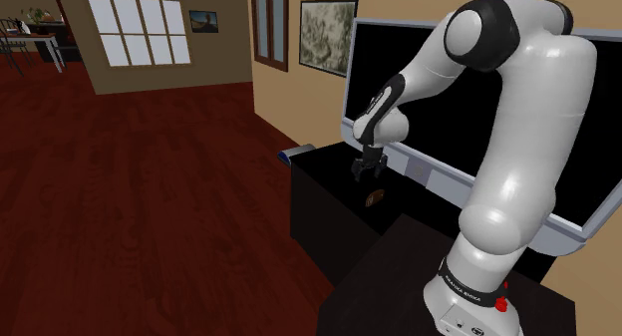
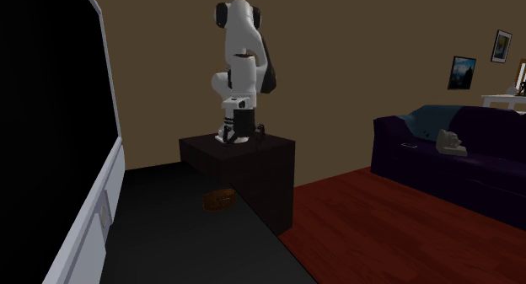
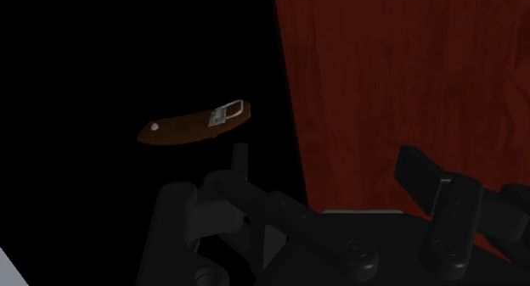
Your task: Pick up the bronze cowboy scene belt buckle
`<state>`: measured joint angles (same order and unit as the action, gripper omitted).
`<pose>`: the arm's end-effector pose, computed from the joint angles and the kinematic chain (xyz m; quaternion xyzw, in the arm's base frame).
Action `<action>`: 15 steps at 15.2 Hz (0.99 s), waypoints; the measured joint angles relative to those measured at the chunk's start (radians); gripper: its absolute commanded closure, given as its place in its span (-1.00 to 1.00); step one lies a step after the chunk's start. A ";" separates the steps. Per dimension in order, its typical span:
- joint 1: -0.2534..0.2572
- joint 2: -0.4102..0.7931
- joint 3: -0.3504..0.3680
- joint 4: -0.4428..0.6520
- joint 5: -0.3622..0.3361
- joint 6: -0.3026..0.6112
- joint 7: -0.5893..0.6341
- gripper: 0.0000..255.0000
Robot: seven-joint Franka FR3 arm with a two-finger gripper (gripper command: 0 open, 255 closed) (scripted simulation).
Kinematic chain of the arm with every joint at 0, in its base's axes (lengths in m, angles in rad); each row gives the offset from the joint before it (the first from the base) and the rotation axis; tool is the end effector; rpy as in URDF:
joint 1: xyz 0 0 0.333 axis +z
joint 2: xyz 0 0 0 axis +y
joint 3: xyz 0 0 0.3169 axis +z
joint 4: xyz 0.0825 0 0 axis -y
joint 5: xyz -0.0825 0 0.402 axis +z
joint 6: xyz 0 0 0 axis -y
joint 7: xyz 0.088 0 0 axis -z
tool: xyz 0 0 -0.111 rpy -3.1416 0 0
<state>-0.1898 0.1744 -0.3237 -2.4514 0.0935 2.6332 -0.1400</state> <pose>0.4290 -0.2492 0.2161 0.9748 -0.2230 0.0073 0.0072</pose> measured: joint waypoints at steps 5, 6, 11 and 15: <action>-0.061 0.183 0.020 0.084 0.086 0.074 -0.054 -1.00; -0.080 0.221 0.026 0.108 0.101 0.084 -0.066 -1.00; -0.135 0.355 0.056 0.181 0.149 0.132 -0.091 -1.00; -0.158 0.414 0.083 0.201 0.172 0.172 -0.106 -1.00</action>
<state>-0.3475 0.5886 -0.2404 -2.2502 0.2651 2.8050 -0.2461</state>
